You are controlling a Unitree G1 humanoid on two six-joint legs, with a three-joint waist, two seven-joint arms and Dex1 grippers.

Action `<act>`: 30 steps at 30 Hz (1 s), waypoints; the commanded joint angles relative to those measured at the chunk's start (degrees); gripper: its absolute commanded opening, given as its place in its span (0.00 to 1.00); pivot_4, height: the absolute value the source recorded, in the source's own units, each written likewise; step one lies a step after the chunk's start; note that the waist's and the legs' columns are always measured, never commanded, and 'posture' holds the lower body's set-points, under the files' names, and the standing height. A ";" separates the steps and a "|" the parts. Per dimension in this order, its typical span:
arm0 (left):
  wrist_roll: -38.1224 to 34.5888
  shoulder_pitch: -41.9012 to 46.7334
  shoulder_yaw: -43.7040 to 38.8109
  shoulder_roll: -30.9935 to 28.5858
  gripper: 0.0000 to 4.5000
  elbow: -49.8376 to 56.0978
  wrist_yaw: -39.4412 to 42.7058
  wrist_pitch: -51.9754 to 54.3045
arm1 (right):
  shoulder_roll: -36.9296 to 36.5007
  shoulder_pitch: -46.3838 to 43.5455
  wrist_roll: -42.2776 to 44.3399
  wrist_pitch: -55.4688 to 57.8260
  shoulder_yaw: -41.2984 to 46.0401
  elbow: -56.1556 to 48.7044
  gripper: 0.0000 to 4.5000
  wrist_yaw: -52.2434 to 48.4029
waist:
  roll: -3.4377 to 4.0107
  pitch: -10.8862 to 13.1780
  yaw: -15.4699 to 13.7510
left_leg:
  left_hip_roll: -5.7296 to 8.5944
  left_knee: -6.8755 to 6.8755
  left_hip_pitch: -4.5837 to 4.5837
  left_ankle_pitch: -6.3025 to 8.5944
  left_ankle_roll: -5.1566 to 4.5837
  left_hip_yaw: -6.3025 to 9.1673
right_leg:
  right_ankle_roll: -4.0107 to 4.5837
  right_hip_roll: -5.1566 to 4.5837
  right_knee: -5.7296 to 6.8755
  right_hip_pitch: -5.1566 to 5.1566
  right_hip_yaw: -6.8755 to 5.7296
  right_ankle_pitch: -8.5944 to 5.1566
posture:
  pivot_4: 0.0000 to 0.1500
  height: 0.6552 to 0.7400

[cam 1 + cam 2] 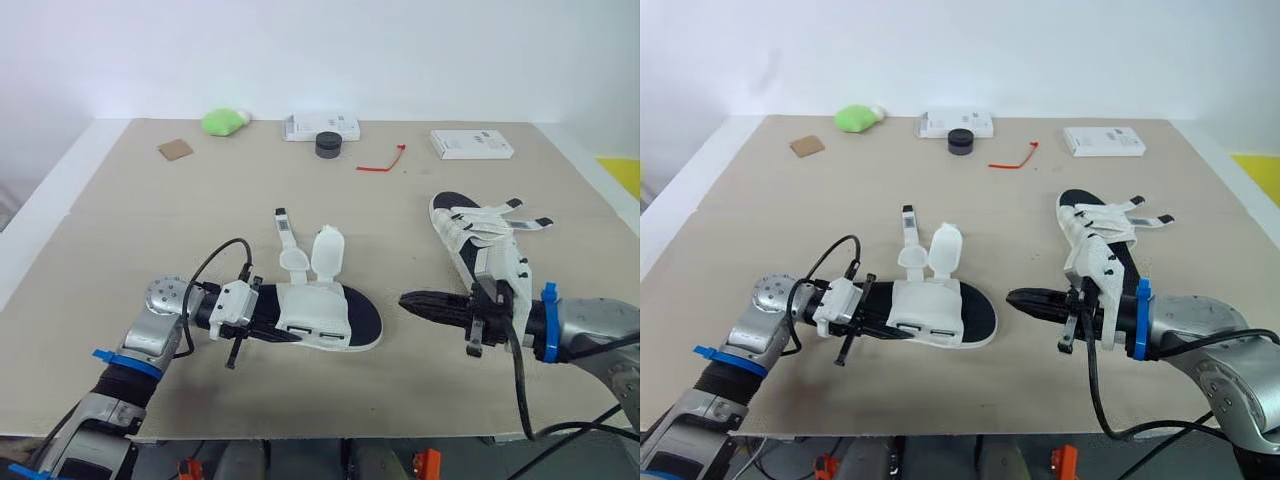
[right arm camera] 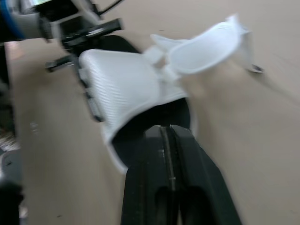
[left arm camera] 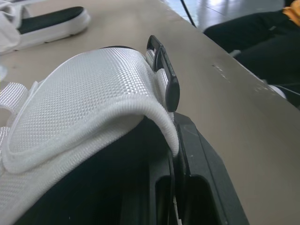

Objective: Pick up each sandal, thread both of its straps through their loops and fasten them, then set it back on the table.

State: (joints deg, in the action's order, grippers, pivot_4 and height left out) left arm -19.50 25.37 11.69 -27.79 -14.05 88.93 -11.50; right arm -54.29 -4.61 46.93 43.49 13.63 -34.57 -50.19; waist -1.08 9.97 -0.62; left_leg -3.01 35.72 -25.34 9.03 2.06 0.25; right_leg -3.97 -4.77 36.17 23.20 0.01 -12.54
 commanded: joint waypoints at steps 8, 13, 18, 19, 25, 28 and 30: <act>0.84 -1.35 0.71 1.40 0.00 0.12 -3.25 2.83 | -0.15 -10.06 -8.00 -4.48 -13.11 8.17 0.01 -9.12 | 0.27 -0.16 0.09 | 0.00 0.10 0.12 -0.03 -0.04 -0.02 | 0.00 0.00 0.00 -0.09 0.02 0.07 | 1.00 1.00; 0.91 -1.53 1.23 1.10 0.00 0.24 -2.13 3.79 | 1.27 -16.54 -14.79 -9.12 -19.84 16.56 0.01 -13.80 | 0.37 -0.21 0.11 | 0.02 0.08 0.11 -0.02 -0.04 -0.03 | 0.00 0.00 0.00 -0.07 0.05 0.05 | 1.00 1.00; 1.25 -0.93 0.91 1.36 0.00 -0.85 -2.34 3.71 | 3.74 -21.88 -19.15 -12.36 -24.47 22.10 0.01 -18.12 | 0.44 -0.25 0.04 | 0.01 0.02 0.10 -0.02 -0.04 -0.03 | -0.01 0.07 0.00 -0.03 0.09 0.03 | 1.00 1.00; 1.33 -0.59 0.89 1.53 0.00 -1.35 -2.32 3.64 | 4.13 -22.39 -19.64 -12.63 -24.85 22.73 0.01 -18.58 | 0.44 -0.25 0.02 | 0.01 0.02 0.10 -0.02 -0.04 -0.01 | -0.02 0.08 0.00 -0.04 0.08 0.02 | 1.00 1.00; 2.00 5.81 0.07 3.98 0.00 -8.10 -2.50 2.79 | 6.52 -25.10 -21.63 -13.41 -26.13 25.51 0.01 -20.44 | 0.46 -0.25 -0.05 | 0.04 0.13 0.09 -0.12 -0.18 0.02 | -0.04 0.09 0.03 -0.08 0.09 0.14 | 1.00 1.00; 2.43 8.27 0.05 4.93 0.00 -10.74 -1.81 2.37 | 7.32 -25.56 -22.41 -13.80 -26.14 26.69 0.01 -20.79 | 0.45 -0.25 0.02 | 0.03 0.15 0.08 -0.17 -0.24 0.01 | -0.05 0.10 0.03 -0.07 0.09 0.22 | 1.00 1.00; 2.65 9.25 0.15 5.50 0.00 -12.15 -1.19 2.02 | 7.81 -25.77 -23.07 -14.26 -26.18 27.58 0.01 -20.83 | 0.45 -0.25 0.03 | 0.03 0.15 0.08 -0.18 -0.24 0.01 | -0.04 0.11 0.03 -0.05 0.09 0.23 | 1.00 1.00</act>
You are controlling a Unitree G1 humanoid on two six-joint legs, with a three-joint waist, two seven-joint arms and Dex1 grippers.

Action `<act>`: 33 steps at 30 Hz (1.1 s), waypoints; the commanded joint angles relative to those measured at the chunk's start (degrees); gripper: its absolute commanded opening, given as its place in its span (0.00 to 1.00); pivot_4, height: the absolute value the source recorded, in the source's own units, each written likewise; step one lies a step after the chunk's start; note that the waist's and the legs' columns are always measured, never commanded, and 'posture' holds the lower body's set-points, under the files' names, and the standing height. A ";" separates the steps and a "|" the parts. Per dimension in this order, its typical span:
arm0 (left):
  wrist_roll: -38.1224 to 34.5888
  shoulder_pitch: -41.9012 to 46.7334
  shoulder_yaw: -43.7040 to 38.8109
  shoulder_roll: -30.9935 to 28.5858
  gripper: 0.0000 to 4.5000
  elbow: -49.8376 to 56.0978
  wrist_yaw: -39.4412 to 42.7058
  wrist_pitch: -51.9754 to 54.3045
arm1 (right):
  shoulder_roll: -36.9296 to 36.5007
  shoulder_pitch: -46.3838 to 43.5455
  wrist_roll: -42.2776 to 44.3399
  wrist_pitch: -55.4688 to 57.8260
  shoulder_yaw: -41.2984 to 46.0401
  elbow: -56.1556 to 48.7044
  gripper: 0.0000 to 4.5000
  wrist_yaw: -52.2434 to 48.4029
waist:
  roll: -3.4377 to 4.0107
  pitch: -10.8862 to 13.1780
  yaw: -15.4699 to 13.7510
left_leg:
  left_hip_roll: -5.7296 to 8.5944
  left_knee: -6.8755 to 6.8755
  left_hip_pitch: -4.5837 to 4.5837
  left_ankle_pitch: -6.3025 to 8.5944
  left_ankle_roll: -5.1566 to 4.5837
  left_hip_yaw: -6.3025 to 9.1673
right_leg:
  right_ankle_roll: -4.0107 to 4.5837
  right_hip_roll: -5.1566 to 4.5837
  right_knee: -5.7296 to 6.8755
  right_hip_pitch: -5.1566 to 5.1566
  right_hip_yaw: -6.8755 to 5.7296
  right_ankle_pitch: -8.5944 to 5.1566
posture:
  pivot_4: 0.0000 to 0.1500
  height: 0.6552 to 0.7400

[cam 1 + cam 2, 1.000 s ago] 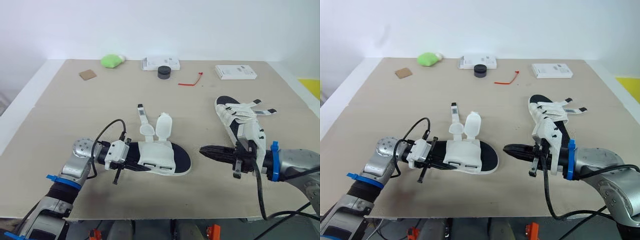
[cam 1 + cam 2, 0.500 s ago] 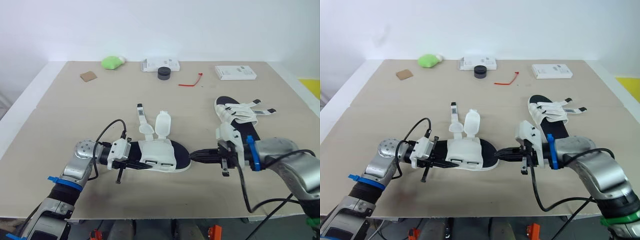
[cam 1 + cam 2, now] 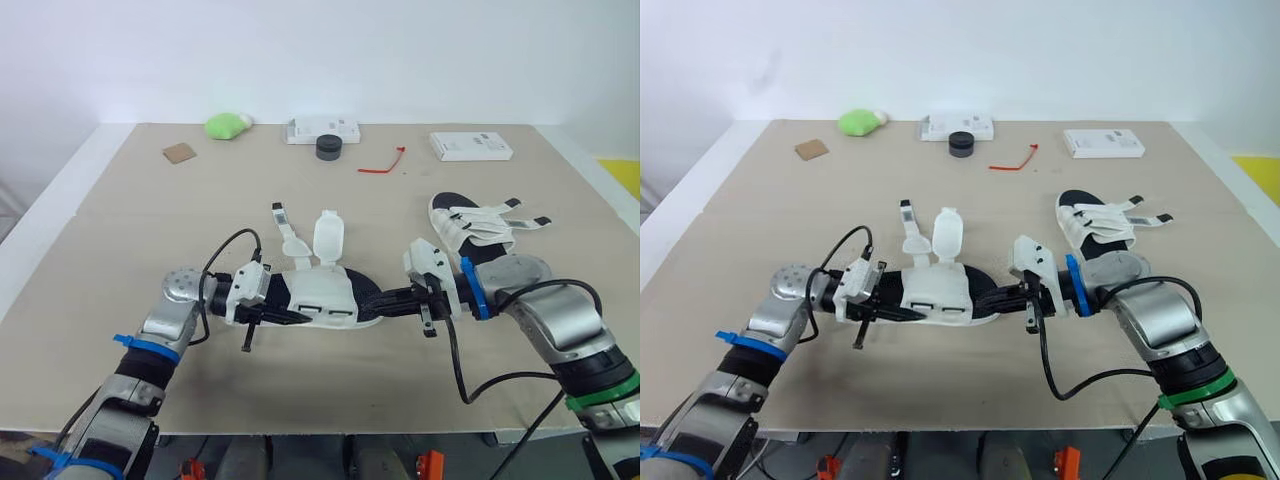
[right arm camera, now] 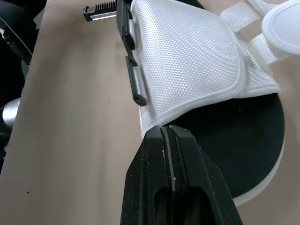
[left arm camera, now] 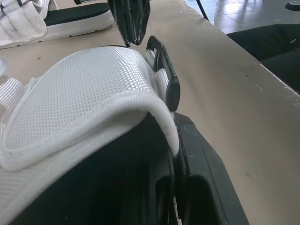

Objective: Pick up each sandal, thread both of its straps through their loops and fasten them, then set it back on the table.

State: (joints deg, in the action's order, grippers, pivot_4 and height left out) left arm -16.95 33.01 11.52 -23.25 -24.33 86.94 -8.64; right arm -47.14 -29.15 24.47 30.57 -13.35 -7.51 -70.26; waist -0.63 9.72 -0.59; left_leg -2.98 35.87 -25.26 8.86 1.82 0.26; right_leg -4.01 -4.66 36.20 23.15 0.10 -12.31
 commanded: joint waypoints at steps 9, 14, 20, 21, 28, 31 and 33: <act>0.75 1.09 1.72 3.14 0.00 -0.88 1.29 1.20 | 2.34 -4.05 -4.12 -4.05 1.50 7.91 0.01 -1.02 | 0.01 -0.01 -0.04 | 0.02 -0.08 -0.07 0.00 0.00 0.02 | 0.03 0.06 0.01 0.04 0.07 -0.06 | 1.00 1.00; 0.74 1.66 2.09 5.07 0.00 0.75 -0.36 3.92 | 2.68 -4.36 -4.22 -4.43 1.34 8.97 0.01 -2.64 | 0.01 -0.01 -0.04 | 0.03 -0.08 -0.09 0.00 0.00 0.03 | 0.00 0.06 0.01 0.03 0.08 -0.08 | 1.00 1.00; 0.90 2.13 2.42 5.76 0.00 1.27 -0.21 5.12 | 4.26 -4.29 -4.67 -4.65 0.57 9.71 0.01 -3.51 | 0.01 -0.01 0.02 | 0.02 -0.09 -0.08 0.00 0.00 0.04 | 0.01 0.09 0.01 0.05 0.08 -0.08 | 1.00 1.00; 0.95 2.17 2.50 5.68 0.00 1.03 0.23 4.94 | 4.55 -4.26 -4.68 -4.72 0.45 9.80 0.01 -3.66 | 0.01 -0.01 0.04 | 0.02 -0.09 -0.08 0.00 0.00 0.05 | 0.01 0.09 0.01 0.05 0.08 -0.08 | 1.00 1.00; 1.66 2.60 2.42 5.17 0.00 -0.49 1.14 4.24 | 6.67 -4.41 -5.72 -5.45 -0.14 11.82 0.01 -4.40 | 0.02 -0.01 0.12 | 0.00 -0.09 -0.08 0.00 0.00 0.05 | 0.02 0.13 0.01 0.06 0.09 -0.07 | 1.00 1.00; 1.96 3.07 2.39 5.80 0.00 -1.11 0.82 4.16 | 8.03 -5.29 -6.14 -5.72 -0.39 12.92 0.01 -4.68 | 0.02 -0.01 0.15 | -0.03 -0.09 -0.06 0.00 0.00 0.06 | 0.04 0.17 0.03 0.06 0.09 -0.06 | 1.00 1.00; 1.99 3.27 2.26 6.14 0.00 -1.32 0.65 4.29 | 9.09 -5.91 -5.86 -5.47 -0.07 13.71 0.01 -4.99 | 0.02 -0.01 0.15 | -0.04 -0.08 -0.04 0.00 0.00 0.07 | 0.04 0.19 0.07 0.06 0.09 -0.06 | 1.00 1.00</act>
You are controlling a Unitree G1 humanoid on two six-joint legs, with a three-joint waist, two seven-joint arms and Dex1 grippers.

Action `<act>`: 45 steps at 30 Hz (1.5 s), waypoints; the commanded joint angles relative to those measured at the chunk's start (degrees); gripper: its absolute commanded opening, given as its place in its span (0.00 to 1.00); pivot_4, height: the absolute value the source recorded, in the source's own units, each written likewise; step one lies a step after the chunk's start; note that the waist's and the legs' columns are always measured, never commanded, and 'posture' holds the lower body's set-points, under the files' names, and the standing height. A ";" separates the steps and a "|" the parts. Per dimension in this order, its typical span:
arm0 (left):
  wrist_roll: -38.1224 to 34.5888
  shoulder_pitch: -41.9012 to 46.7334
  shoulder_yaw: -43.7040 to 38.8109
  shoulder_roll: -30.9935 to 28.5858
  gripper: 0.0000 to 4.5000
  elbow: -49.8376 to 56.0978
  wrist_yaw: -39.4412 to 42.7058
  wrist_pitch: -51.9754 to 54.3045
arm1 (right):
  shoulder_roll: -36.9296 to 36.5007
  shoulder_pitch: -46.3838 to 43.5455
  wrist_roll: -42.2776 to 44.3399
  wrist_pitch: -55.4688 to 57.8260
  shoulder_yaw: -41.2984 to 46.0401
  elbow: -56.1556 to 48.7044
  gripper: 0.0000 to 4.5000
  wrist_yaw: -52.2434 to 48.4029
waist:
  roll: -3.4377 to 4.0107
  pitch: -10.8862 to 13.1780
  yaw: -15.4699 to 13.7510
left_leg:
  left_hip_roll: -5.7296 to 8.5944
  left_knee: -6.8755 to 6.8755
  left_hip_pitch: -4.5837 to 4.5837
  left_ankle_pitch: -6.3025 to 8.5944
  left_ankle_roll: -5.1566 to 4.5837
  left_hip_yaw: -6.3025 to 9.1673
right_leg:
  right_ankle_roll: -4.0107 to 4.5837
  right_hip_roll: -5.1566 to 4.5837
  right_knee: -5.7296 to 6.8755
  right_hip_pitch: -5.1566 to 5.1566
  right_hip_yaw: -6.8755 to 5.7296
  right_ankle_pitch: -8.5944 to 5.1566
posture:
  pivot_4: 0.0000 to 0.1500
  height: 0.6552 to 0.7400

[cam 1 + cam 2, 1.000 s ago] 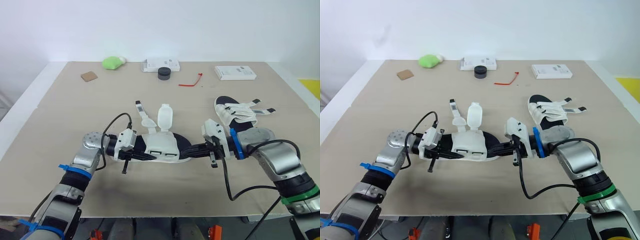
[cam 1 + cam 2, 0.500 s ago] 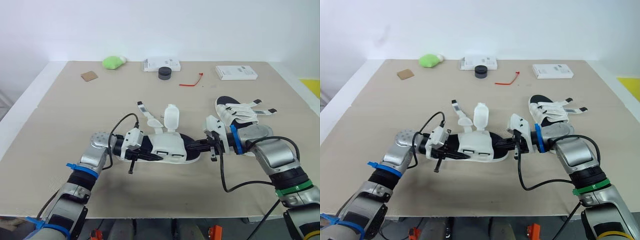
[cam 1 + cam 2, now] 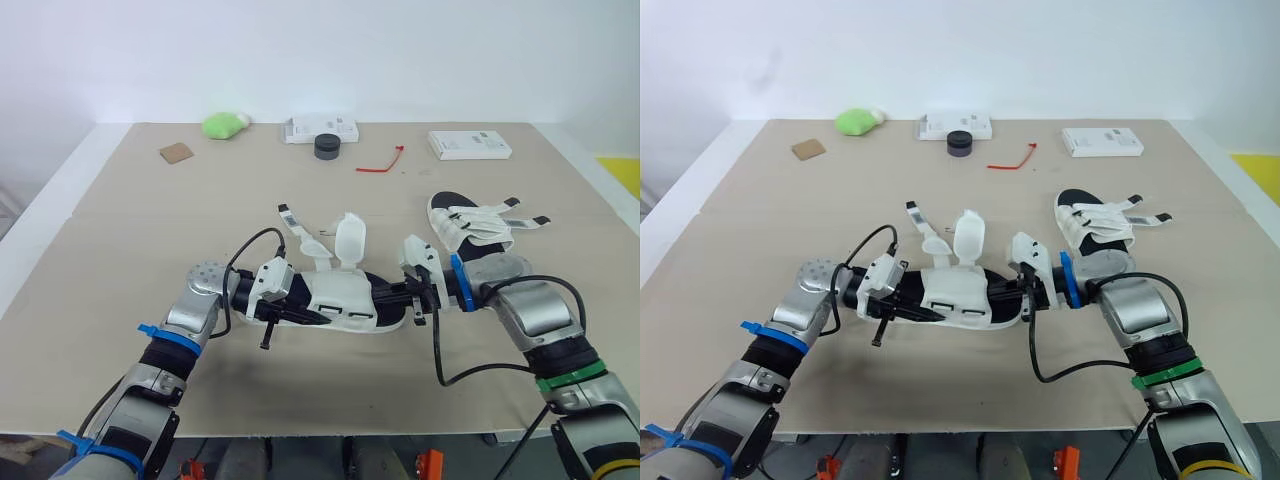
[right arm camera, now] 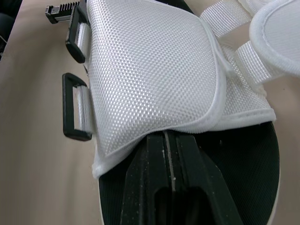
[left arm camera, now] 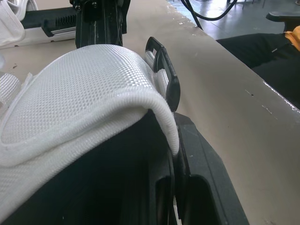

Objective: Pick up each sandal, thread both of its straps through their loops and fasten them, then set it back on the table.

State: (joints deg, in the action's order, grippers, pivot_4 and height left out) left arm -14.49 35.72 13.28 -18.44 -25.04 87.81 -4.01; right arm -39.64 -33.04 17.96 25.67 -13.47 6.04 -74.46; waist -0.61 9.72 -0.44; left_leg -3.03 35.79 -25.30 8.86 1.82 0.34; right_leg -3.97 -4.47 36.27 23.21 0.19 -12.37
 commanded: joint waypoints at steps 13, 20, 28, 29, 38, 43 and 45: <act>-0.50 -0.17 0.23 1.43 0.00 0.90 -0.51 0.62 | 1.76 -0.69 -8.64 -8.68 -4.48 7.40 0.01 -1.14 | 0.10 -0.06 0.01 | -0.03 0.01 0.08 -0.01 -0.01 0.01 | 0.03 0.04 0.05 -0.04 0.01 0.01 | 1.00 1.00; -0.50 -0.43 0.52 1.62 0.00 2.21 -1.19 1.30 | 2.46 -0.68 -13.54 -9.22 -9.48 9.85 0.01 -1.34 | 0.10 -0.46 0.08 | -0.04 0.01 0.25 0.00 -0.01 0.01 | 0.03 0.06 0.05 -0.13 0.03 0.01 | 1.00 1.00; -0.37 -1.48 0.69 1.59 0.00 3.70 -1.89 1.74 | 3.00 0.03 -14.09 -8.78 -9.98 10.64 0.01 -2.41 | -0.02 -0.92 0.08 | -0.06 0.00 0.26 0.00 0.00 0.00 | 0.06 0.06 0.05 -0.14 0.03 0.00 | 1.00 1.00; -0.20 -1.61 0.73 1.53 0.00 3.89 -2.04 1.69 | 3.10 -0.06 -13.79 -8.58 -9.74 10.64 0.01 -2.53 | -0.04 -1.01 0.08 | -0.06 -0.01 0.26 0.00 0.01 0.00 | 0.07 0.06 0.05 -0.14 0.03 -0.01 | 1.00 1.00; -0.57 -1.99 -0.49 0.26 0.45 5.96 -3.86 3.43 | 3.54 -0.28 -13.37 -8.08 -9.08 10.47 0.00 -2.56 | -0.25 -1.23 0.20 | -0.10 -0.05 0.27 0.01 0.01 0.00 | 0.10 0.08 0.05 -0.11 0.03 -0.02 | 1.00 1.00; -4.65 -3.14 -3.18 -2.85 0.86 12.54 -4.86 10.45 | 3.84 -0.14 -13.12 -7.67 -8.79 10.00 0.00 -2.24 | -0.25 -1.23 0.24 | -0.31 -0.10 0.28 0.01 0.01 -0.01 | 0.17 0.26 0.05 -0.06 0.02 -0.01 | 1.00 1.00; -8.07 -3.86 -4.60 -5.06 0.98 17.15 -5.11 16.71 | 3.93 -0.13 -13.11 -7.55 -8.66 9.83 0.00 -2.06 | -0.27 -1.22 0.25 | -0.36 -0.15 0.29 0.01 0.01 -0.01 | 0.21 0.31 0.06 -0.04 0.03 -0.03 | 1.00 1.00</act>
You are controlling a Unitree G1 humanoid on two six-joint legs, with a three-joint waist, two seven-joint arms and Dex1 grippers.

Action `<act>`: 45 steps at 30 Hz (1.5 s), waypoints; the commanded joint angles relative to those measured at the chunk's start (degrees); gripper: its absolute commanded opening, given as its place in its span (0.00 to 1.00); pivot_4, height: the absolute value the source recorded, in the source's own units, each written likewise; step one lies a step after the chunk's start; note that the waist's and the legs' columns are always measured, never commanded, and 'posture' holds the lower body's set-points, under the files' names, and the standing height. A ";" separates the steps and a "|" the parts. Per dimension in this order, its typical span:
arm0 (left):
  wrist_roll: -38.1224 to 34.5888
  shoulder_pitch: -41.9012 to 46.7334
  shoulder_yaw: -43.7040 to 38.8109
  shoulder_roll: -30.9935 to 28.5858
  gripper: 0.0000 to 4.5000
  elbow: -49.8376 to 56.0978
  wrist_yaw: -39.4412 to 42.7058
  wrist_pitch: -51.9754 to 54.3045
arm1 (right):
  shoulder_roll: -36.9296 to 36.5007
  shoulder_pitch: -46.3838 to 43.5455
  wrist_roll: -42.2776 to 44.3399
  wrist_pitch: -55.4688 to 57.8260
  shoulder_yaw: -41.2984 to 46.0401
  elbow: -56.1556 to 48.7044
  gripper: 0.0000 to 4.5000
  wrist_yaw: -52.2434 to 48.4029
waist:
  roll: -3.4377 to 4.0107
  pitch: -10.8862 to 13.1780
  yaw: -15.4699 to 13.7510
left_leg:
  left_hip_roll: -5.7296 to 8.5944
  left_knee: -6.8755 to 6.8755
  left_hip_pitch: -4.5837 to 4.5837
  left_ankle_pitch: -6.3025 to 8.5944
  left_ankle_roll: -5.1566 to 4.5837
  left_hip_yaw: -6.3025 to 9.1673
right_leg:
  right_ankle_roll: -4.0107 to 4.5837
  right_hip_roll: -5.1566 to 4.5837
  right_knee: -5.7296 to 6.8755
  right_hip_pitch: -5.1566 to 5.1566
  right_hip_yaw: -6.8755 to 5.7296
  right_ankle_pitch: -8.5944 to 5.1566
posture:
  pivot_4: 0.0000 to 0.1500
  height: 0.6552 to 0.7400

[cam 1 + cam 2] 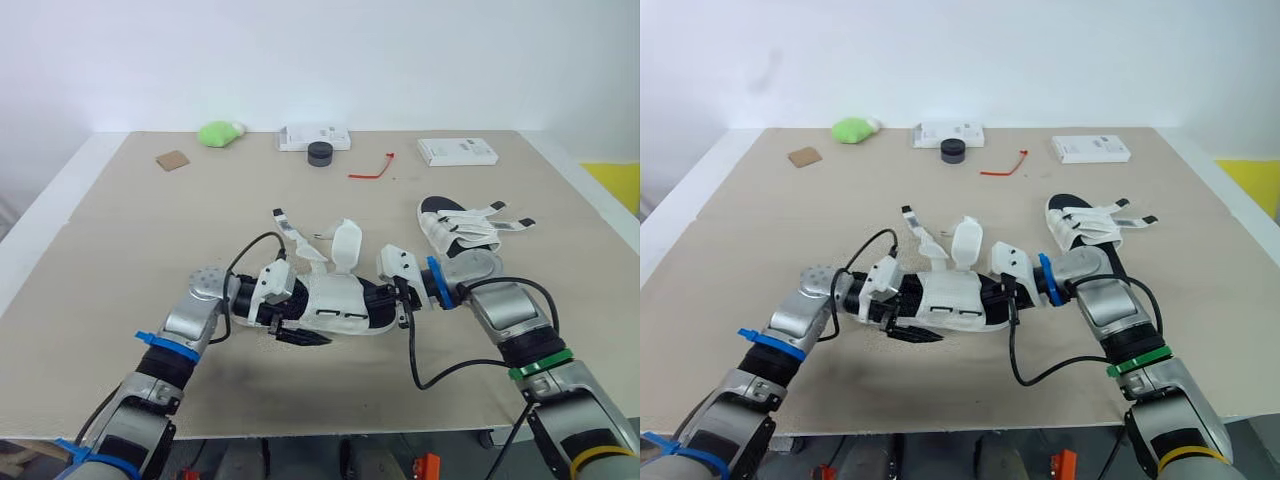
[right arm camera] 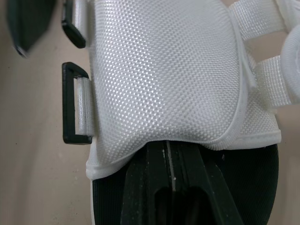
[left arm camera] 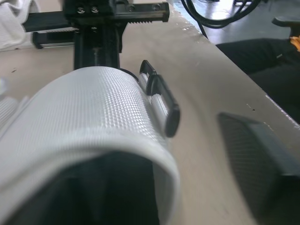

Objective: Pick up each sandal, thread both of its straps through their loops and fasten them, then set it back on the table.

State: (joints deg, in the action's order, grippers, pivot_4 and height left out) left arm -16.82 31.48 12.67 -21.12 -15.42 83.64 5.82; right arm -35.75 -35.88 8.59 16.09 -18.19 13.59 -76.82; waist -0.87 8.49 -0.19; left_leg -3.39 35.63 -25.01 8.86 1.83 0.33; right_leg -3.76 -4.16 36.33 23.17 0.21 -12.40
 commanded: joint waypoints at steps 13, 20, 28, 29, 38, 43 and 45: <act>-23.98 11.19 -17.73 -12.08 0.98 -2.34 -19.54 60.74 | 1.50 3.23 -3.25 1.90 -3.75 0.65 0.00 1.14 | -0.44 0.08 0.35 | -0.23 -0.21 0.52 0.14 0.22 0.05 | 0.28 0.21 0.06 -0.07 -0.04 -0.23 | 1.00 1.00; -22.25 22.12 -28.58 -2.88 0.98 -27.39 -39.71 66.32 | 2.29 3.08 -3.49 1.99 -3.74 0.42 0.00 1.47 | -0.76 0.15 1.71 | -0.26 -0.25 0.52 0.15 0.24 0.26 | 0.32 0.45 0.09 -0.34 -0.04 -0.33 | 1.00 1.00; -19.05 26.41 -33.18 1.02 0.98 -40.16 -50.51 57.51 | 2.15 3.48 -3.11 2.76 -3.25 -0.69 0.00 1.72 | -0.77 0.15 1.54 | -0.28 -0.55 0.71 0.22 0.35 0.46 | 0.45 0.64 0.21 -0.38 -0.03 -0.47 | 1.00 1.00; -18.93 26.93 -33.91 1.63 0.98 -41.60 -51.43 55.97 | 2.16 3.43 -3.06 2.86 -3.25 -0.75 0.00 1.73 | -0.77 0.15 1.54 | -0.27 -0.55 0.74 0.22 0.36 0.47 | 0.54 0.64 0.21 -0.39 -0.02 -0.51 | 1.00 1.00; -18.08 30.60 -37.19 5.19 0.98 -48.93 -54.36 48.04 | 2.35 3.01 -3.02 3.26 -3.50 -0.90 0.00 1.48 | -0.77 0.15 1.54 | -0.27 -0.57 0.80 0.12 0.83 0.51 | 0.52 0.64 0.21 -0.45 -0.02 -0.49 | 1.00 1.00; -17.88 32.89 -38.53 7.93 0.98 -51.71 -56.29 44.95 | 2.75 2.76 -3.20 3.32 -3.81 -0.80 0.00 1.48 | -0.77 0.15 1.53 | -0.27 -0.59 0.80 0.12 0.89 0.51 | 0.52 0.64 0.21 -0.46 -0.02 -0.50 | 1.00 1.00; -17.82 33.62 -39.06 8.67 0.98 -52.34 -56.85 44.29 | 2.81 2.74 -3.21 3.38 -3.84 -0.90 0.00 1.44 | -0.77 0.15 1.53 | -0.27 -0.60 0.80 0.12 0.91 0.51 | 0.52 0.64 0.21 -0.45 -0.02 -0.49 | 1.00 1.00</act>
State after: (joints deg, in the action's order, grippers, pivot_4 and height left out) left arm -35.07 64.27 -25.87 -13.41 -66.44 27.61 50.32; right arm -33.15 -34.90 8.18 17.85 -17.99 10.99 -74.86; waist -1.64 8.64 1.34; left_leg -3.65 35.03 -24.21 8.98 2.74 0.84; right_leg -3.24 -3.52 36.54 22.73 0.19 -12.89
